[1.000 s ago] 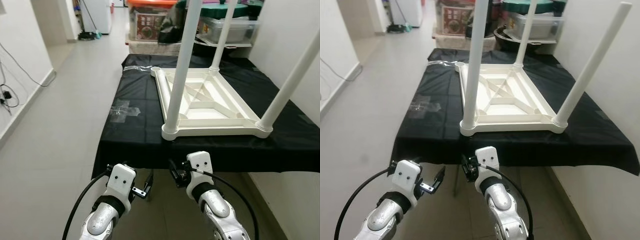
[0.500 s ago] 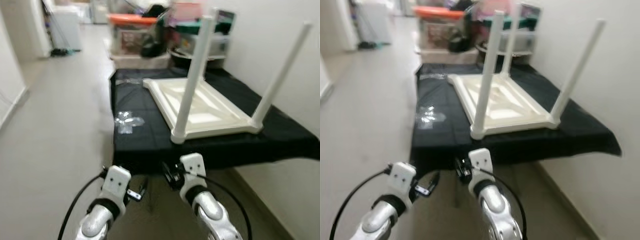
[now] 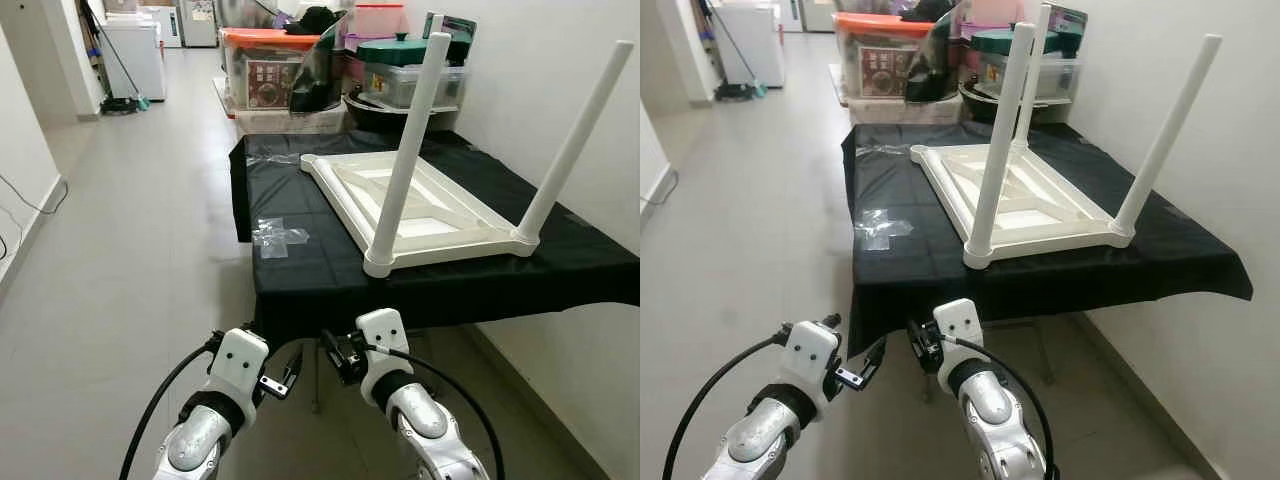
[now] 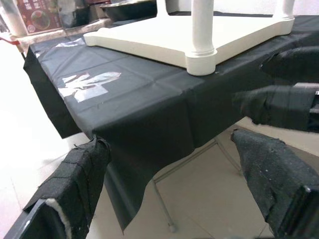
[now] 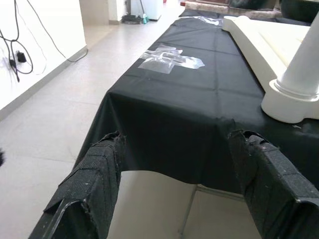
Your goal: Building children table
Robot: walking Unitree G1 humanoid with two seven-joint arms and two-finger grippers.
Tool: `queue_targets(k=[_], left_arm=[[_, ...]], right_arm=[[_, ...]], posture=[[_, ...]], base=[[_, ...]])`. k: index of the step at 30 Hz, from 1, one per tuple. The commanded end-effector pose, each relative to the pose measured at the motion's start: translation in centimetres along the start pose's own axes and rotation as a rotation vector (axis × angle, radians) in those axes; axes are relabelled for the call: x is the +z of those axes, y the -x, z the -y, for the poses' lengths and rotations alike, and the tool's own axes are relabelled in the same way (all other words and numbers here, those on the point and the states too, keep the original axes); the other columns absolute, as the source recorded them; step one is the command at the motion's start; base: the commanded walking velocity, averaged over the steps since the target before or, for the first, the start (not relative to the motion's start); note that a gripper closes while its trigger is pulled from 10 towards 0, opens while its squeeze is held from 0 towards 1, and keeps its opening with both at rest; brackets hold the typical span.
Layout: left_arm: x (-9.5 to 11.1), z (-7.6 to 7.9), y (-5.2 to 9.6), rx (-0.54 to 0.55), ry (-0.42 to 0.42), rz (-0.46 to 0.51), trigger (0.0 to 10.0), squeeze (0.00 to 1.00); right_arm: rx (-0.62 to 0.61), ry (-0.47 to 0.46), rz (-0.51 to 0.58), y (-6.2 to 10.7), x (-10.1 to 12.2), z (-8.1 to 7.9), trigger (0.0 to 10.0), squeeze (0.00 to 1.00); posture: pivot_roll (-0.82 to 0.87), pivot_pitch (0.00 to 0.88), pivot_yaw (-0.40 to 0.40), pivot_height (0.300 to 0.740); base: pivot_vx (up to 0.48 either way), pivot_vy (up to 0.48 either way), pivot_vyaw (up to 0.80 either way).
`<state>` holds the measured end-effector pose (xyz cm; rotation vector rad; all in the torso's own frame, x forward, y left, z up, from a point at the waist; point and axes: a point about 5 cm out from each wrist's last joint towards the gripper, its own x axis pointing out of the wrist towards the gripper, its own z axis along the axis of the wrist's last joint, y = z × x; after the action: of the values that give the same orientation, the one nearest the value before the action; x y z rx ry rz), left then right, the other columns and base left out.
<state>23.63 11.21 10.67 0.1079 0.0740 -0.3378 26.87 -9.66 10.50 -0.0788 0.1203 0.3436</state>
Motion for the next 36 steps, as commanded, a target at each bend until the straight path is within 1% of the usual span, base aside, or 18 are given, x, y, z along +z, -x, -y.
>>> queue_targets(k=[1, 14, 18, 19, 20, 21, 22, 24, 26, 27, 29, 31, 32, 33, 34, 36], left_arm=[[0.1, 0.2, 0.0, -0.008, -0.009, 0.003, 10.0, 0.00], [0.0, 0.3, 0.1, -0.018, -0.005, -0.004, 10.0, 0.00], [0.0, 0.4, 0.1, -0.022, 0.002, -0.002, 10.0, 0.00], [0.0, 0.4, 0.2, -0.020, 0.008, 0.004, 10.0, 0.00], [0.0, 0.4, 0.2, -0.020, 0.008, 0.004, 10.0, 0.00], [-0.1, 0.4, 0.2, -0.017, 0.018, 0.000, 10.0, 0.00], [-0.1, 0.3, 0.2, -0.012, 0.025, -0.001, 10.0, 0.00], [-0.1, 0.3, 0.2, -0.012, 0.025, -0.001, 10.0, 0.00], [-0.1, 0.2, 0.2, -0.007, 0.030, -0.004, 10.0, 0.00], [-0.1, 0.2, 0.2, -0.007, 0.030, -0.004, 10.0, 0.00], [-0.1, 0.3, 0.2, -0.008, 0.029, -0.006, 10.0, 0.00], [-0.1, 0.3, 0.2, -0.010, 0.030, -0.006, 10.0, 0.00], [-0.1, 0.3, 0.1, -0.011, 0.030, -0.007, 10.0, 0.00], [-0.1, 0.3, 0.1, -0.011, 0.030, -0.007, 10.0, 0.00], [-0.1, 0.3, 0.1, -0.012, 0.031, -0.008, 10.0, 0.00], [-0.1, 0.3, 0.1, -0.012, 0.031, -0.008, 10.0, 0.00]], right_arm=[[0.000, -0.019, -0.013, 0.1, -0.2, 0.1, 10.0, 0.00], [0.023, -0.022, -0.002, 0.1, 0.0, 0.0, 10.0, 0.00], [0.035, -0.029, 0.022, 0.0, 0.4, 0.1, 10.0, 0.00], [0.076, -0.054, 0.053, -0.1, 0.9, 0.0, 10.0, 0.00], [0.076, -0.054, 0.053, -0.1, 0.9, 0.0, 10.0, 0.00], [0.101, -0.067, 0.067, -0.2, 1.2, -0.1, 10.0, 0.00], [0.150, -0.083, 0.086, -0.2, 1.6, -0.4, 10.0, 0.00], [0.150, -0.083, 0.086, -0.2, 1.6, -0.4, 10.0, 0.00], [0.218, -0.091, 0.105, -0.2, 2.0, -0.9, 10.0, 0.00], [0.218, -0.091, 0.105, -0.2, 2.0, -0.9, 10.0, 0.00], [0.274, -0.087, 0.120, -0.2, 2.3, -1.2, 10.0, 0.00], [0.284, -0.079, 0.125, -0.2, 2.4, -1.2, 10.0, 0.00], [0.252, -0.075, 0.131, -0.5, 2.6, -0.9, 10.0, 0.00], [0.252, -0.075, 0.131, -0.5, 2.6, -0.9, 10.0, 0.00], [0.176, -0.060, 0.139, -1.1, 2.9, -0.2, 10.0, 0.00], [0.176, -0.060, 0.139, -1.1, 2.9, -0.2, 10.0, 0.00]], posture=[[0.06, 0.005, -0.053, 0.740], [0.07, 0.009, -0.057, 0.740], [0.06, 0.013, -0.057, 0.740], [0.07, 0.015, -0.057, 0.740], [0.07, 0.015, -0.057, 0.740], [0.07, 0.015, -0.057, 0.740], [0.07, 0.016, -0.058, 0.740], [0.07, 0.016, -0.058, 0.740], [0.07, 0.016, -0.059, 0.740], [0.07, 0.016, -0.059, 0.740], [0.07, 0.017, -0.062, 0.740], [0.07, 0.017, -0.061, 0.740], [0.07, 0.019, -0.061, 0.740], [0.07, 0.019, -0.061, 0.740], [0.07, 0.020, -0.061, 0.740], [0.07, 0.020, -0.061, 0.740]], base=[[0.341, 0.000, 0.00], [0.351, 0.000, 0.00], [0.363, 0.000, 0.00], [0.364, 0.000, 0.00], [0.364, 0.000, 0.00], [0.349, 0.000, 0.00], [0.000, 0.000, 0.00], [0.000, 0.000, 0.00], [0.000, 0.000, 0.00], [0.000, 0.000, 0.00], [0.000, 0.000, 0.00], [0.000, 0.000, 0.00], [0.000, 0.000, 0.00], [0.000, 0.000, 0.00], [0.000, 0.000, 0.00], [0.000, 0.000, 0.00]])
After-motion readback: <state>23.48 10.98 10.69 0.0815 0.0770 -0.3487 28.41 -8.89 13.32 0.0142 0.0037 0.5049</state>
